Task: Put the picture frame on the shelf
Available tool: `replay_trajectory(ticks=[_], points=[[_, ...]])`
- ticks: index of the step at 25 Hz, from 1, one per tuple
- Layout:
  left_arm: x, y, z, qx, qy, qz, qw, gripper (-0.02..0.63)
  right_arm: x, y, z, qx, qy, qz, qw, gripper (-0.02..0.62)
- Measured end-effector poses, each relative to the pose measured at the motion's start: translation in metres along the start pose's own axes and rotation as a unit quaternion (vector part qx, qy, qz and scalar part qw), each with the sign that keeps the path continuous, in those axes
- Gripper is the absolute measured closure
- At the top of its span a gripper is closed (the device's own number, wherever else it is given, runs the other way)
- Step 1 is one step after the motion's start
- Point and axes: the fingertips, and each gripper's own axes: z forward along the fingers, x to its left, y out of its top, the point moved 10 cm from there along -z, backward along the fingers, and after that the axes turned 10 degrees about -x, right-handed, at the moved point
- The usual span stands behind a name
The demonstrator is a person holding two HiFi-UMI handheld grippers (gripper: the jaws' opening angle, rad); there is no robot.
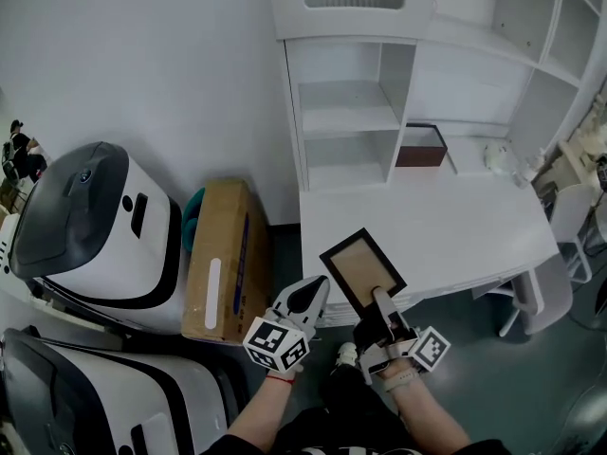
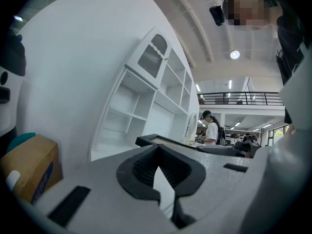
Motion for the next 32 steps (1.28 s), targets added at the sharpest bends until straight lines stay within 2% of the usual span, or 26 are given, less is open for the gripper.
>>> replay_trajectory(ticks=[12, 22, 32], points=[[0.051, 0.004, 0.087, 0.011, 0.009, 0.004, 0.9999, 0.603, -0.018, 0.048, 0.093, 0.003, 0.004, -0.001, 1.0, 0.545], [0.075, 0.004, 0.161, 0.005, -0.018, 0.005, 0.9998, 0.603, -0.017, 0.09, 0.156, 0.006, 0.034, -0.007, 0.999, 0.545], [0.083, 0.011, 0.187, 0.0, -0.026, 0.007, 0.9996, 0.603, -0.006, 0.106, 0.191, 0.014, 0.054, -0.006, 0.998, 0.545]])
